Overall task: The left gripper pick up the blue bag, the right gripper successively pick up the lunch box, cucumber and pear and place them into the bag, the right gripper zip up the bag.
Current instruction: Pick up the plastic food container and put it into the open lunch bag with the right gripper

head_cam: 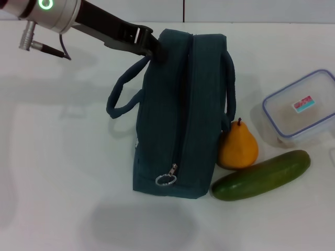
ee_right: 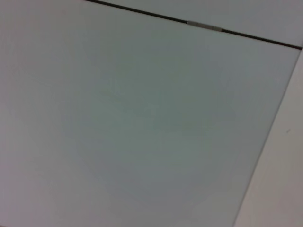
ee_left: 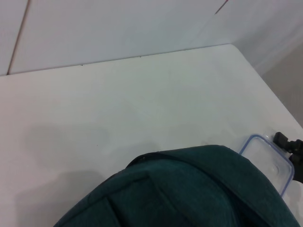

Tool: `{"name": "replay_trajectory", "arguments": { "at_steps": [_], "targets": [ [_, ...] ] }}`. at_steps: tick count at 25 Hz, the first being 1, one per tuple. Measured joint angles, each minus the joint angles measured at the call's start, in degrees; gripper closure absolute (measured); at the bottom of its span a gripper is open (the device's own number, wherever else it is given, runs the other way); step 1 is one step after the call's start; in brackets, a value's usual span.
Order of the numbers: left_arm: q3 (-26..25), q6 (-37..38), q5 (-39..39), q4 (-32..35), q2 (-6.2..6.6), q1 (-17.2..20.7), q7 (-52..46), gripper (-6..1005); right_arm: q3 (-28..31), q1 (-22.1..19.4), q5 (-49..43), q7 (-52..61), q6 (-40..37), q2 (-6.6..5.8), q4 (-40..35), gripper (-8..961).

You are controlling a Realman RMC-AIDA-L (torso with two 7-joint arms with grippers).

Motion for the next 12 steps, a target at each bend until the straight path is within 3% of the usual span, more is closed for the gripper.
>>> {"name": "replay_trajectory", "arguments": {
  "at_steps": [12],
  "targets": [
    [0.00, 0.04, 0.00, 0.16, -0.32, 0.37, -0.02, 928, 0.59, -0.81, 0.35, 3.51, -7.10, -0.12, 0.44, 864]
  ]
}}
